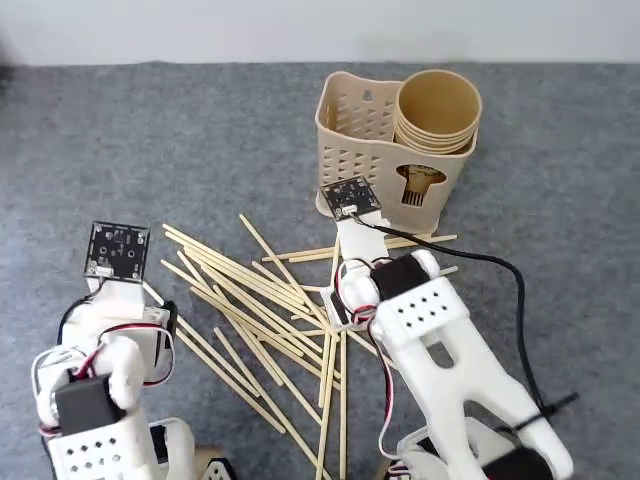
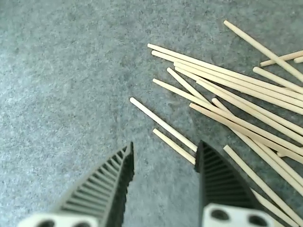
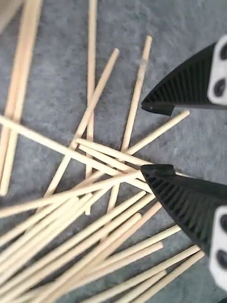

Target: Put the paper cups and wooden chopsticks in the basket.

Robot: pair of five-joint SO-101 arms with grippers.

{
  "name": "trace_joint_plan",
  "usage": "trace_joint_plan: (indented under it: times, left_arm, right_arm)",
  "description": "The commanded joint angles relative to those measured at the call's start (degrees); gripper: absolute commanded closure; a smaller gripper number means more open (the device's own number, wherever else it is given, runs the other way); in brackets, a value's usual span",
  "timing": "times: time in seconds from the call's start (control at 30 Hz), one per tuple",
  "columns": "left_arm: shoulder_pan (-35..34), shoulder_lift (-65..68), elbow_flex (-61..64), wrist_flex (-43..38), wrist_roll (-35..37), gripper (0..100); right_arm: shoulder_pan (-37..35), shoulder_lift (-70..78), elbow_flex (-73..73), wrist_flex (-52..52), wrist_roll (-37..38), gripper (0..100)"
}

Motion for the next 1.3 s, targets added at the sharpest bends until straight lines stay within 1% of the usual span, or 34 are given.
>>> trace_joint_plan:
  times: [0.0, 0.07, 0.2, 0.33, 0.43, 0.53, 0.6, 0.7, 0.8, 0.87, 1.03, 1.27]
  left_arm:
    - [0.35, -1.49, 2.51, -4.13, -5.1, 80]
    - [0.35, -1.49, 4.88, -5.98, -6.68, 80]
    - [0.35, -1.58, 9.1, -9.32, -6.86, 80]
    - [0.35, -1.67, 11.38, -9.93, -6.68, 80]
    - [0.35, -1.67, 13.32, -9.93, -6.59, 80]
    - [0.44, -1.67, 14.99, -10.11, -4.48, 80]
    - [0.44, -1.67, 15.96, -11.08, -3.78, 80]
    - [0.44, -1.67, 17.36, -12.4, -3.6, 80]
    - [0.35, -1.67, 17.54, -12.48, -3.6, 80]
    - [0.09, -1.67, 17.63, -12.48, -3.6, 80]
    - [0.0, -1.67, 17.89, -12.22, -3.6, 80]
    - [0.0, -1.76, 18.86, -12.4, -3.87, 80]
  right_arm:
    - [-0.13, 0.92, -2.99, -1.27, -6.24, 80.9]
    - [-0.31, 0.92, -2.99, -1.27, -7.65, 80.9]
    - [-0.31, 1.45, -2.99, -1.36, -7.91, 80.9]
    - [-0.31, 1.54, -2.29, -1.36, -7.65, 80.5]
    - [-0.31, 1.54, -1.23, -5.41, -7.65, 80.8]
    - [-0.4, 1.54, -0.18, -10.24, -7.74, 80.8]
    - [-0.57, 1.54, -0.09, -11.03, -7.91, 80.8]
    - [-3.56, 1.63, 0.53, -10.95, -8.0, 80.8]
    - [-6.46, 1.63, 1.49, -11.03, -10.37, 80.8]
    - [-7.69, 2.15, 1.49, -10.95, -10.64, 80.8]
    - [-7.69, 9.45, 0.35, -11.74, -10.37, 80.8]
    - [-4.88, 21.49, -5.98, -11.82, -10.29, 80.8]
